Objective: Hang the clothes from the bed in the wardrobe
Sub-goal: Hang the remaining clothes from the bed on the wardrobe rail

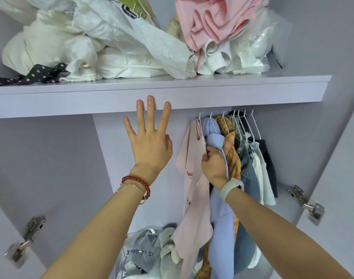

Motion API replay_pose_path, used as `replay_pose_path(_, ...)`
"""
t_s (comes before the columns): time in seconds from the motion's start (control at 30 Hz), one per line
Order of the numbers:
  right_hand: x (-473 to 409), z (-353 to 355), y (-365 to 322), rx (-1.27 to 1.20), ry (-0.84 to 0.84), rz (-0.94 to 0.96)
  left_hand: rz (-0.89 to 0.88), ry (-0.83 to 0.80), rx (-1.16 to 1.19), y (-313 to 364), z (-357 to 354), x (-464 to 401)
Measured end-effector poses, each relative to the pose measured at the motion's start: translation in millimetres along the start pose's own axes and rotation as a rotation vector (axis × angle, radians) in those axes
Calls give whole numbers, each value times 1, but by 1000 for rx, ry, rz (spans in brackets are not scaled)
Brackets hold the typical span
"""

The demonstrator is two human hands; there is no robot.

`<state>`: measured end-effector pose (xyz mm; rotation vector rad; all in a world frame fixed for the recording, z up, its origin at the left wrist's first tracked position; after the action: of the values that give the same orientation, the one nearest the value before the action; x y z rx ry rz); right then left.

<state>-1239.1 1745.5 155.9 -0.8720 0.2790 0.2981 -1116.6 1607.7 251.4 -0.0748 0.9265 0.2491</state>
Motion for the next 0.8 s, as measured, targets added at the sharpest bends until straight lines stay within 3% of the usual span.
replay_pose_path(0.2,82,43,5,176,52,256,22,-139,169,12,2,52)
replay_pose_path(0.33,156,78,41,290,132,299,-54,-214,256,42,-5,126)
replay_pose_path(0.47,252,109,101,393,140,142,-124,-390,382,90,-13,222)
replay_pose_path(0.6,358,144,166,460,80,-148,-229,-656,529,154,-9,309)
replay_pose_path(0.8,493,221,233,513,87,-550,-646,-825,783,267,37,406)
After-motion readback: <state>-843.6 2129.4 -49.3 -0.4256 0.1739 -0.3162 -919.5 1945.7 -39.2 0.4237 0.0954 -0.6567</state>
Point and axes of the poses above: each hand's wrist, its own x-axis away from the middle knuckle, its own z-axis out of the back of the hand, y = z × x, the point moved 4 cm from there along -x, towards the middle knuckle, and after that the axes turned 1 degree about y, right-handed, at the moved point
